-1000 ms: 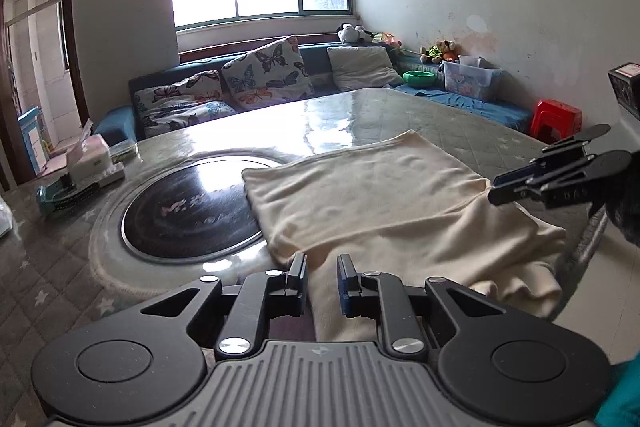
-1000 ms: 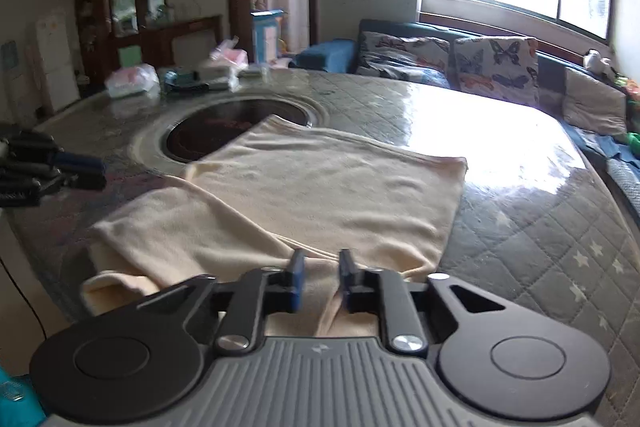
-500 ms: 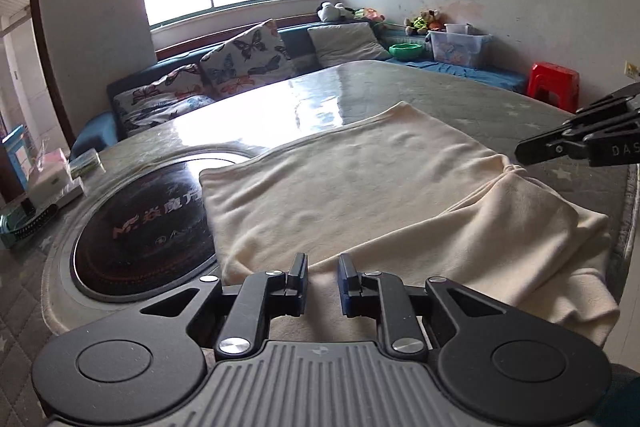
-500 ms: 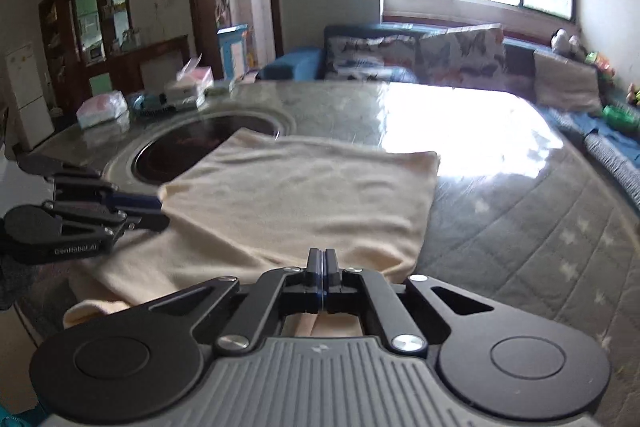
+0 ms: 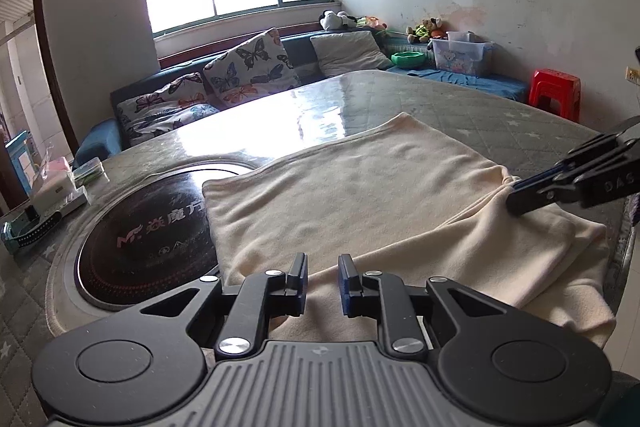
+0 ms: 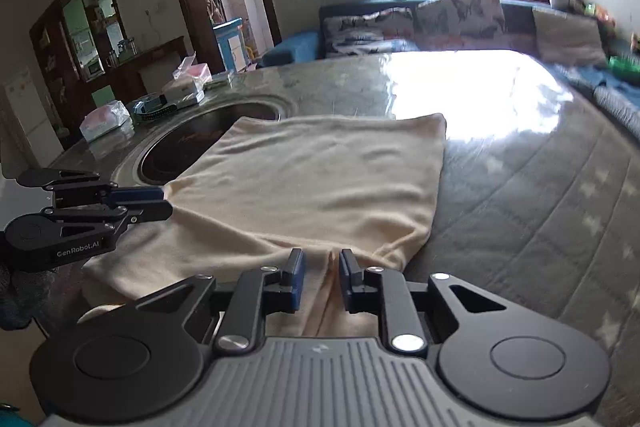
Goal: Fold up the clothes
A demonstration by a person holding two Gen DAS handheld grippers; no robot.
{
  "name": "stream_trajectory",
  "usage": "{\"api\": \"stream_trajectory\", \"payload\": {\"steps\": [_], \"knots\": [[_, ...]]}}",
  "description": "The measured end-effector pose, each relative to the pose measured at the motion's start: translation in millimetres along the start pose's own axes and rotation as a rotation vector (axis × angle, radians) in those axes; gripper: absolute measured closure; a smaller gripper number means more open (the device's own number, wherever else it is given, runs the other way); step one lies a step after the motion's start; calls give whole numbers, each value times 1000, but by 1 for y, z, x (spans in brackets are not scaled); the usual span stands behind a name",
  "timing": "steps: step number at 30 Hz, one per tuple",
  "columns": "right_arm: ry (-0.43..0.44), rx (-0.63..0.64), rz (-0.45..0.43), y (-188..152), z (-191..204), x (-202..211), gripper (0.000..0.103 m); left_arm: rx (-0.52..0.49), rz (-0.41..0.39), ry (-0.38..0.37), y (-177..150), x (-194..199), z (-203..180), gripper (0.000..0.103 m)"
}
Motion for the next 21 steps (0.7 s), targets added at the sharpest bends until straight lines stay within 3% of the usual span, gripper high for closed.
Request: {"api": "stream_trajectory", "payload": {"steps": [4,7,12,16,21], "knots": [[-38,49,-21,-2,5,-3,101,-8,10,18,-2,-3,-1,85],[-59,92,-77,4,12,11,101,14,19,23,-4,-5,4,85],[-96,72,-19,-4,1,-5,99,29,18,28,-4,-3,7,84],[-121,126,-92,3,8,12,94,34,-6,12,1,7,7,84],[-27,224,-71,9,31,1,88,5,-19,-20,2,11,-3,84]]}}
Point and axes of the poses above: each gripper's, at about its wrist camera, not at the fingertips, and x roughly against the way its jaws point, z to its left, y to its top, the point moved 5 cm from there along -x, roughly the way its jaws point, and after that the axes turned 7 degrees about z, right-handed, at the moved point
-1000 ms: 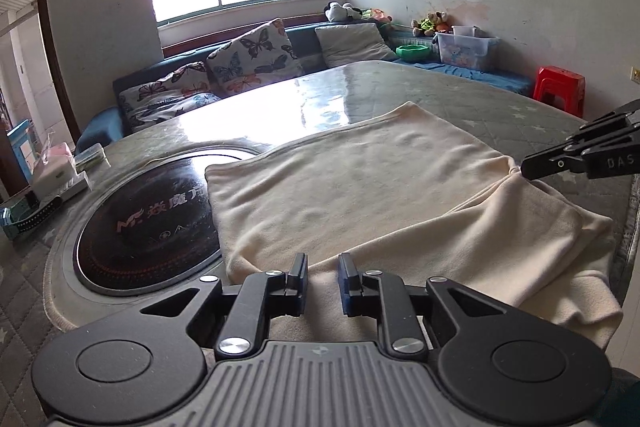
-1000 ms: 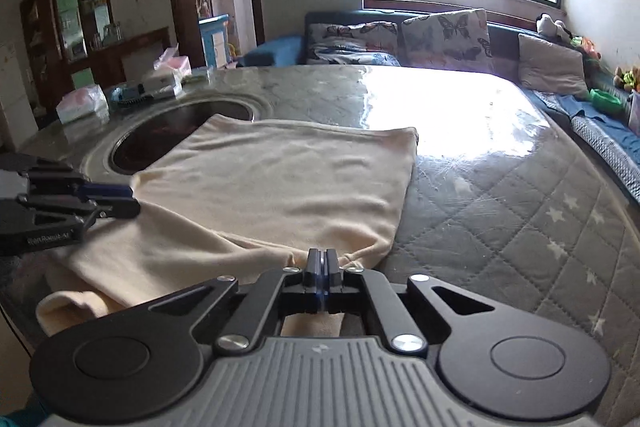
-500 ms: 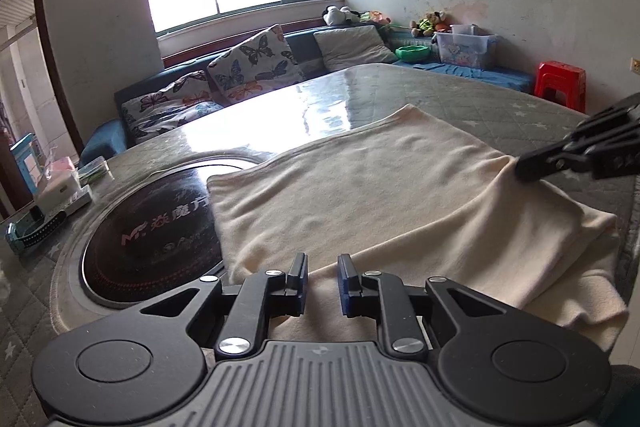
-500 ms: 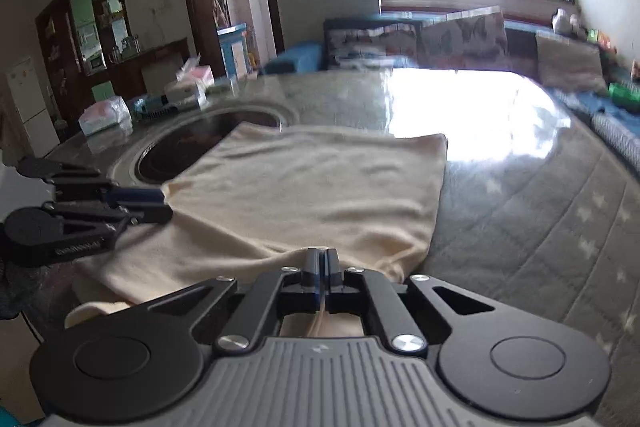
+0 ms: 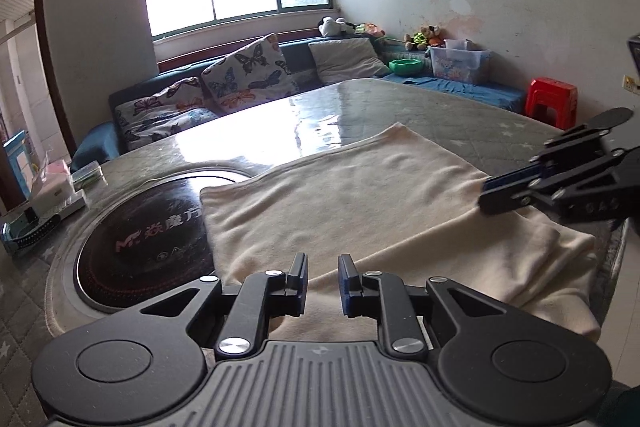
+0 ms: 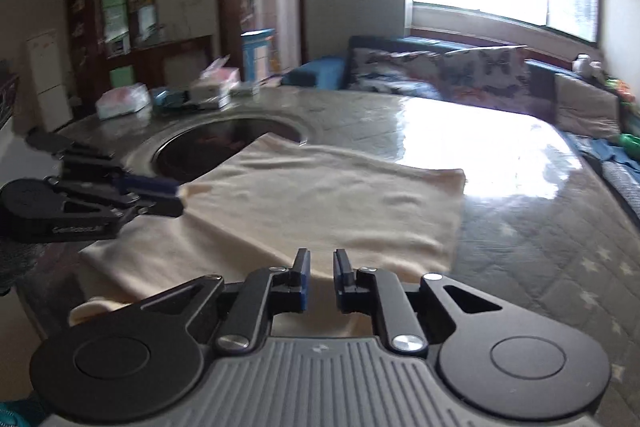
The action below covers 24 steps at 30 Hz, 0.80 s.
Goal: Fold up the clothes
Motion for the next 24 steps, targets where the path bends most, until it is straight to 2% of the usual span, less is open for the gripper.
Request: {"api": "stream_trajectory", "payload": {"steps": [3,6,10,15,20,24], "knots": [[26,61,26,-4,10,-12,75,-18,16,1,-8,-1,-3,84],[34,79,67,-15,11,-16,74,-24,34,8,-19,1,-1,84],[32,119,63,-22,14,-2,68,-42,26,3,-25,12,-3,84],[43,182,58,-29,24,14,68,-97,11,-30,-31,23,-19,83],[52,187,87,-39,26,12,68,-149,15,-7,-47,29,-27,83],[44,203,68,-33,27,22,68,-98,-11,13,-45,43,-19,81]]}}
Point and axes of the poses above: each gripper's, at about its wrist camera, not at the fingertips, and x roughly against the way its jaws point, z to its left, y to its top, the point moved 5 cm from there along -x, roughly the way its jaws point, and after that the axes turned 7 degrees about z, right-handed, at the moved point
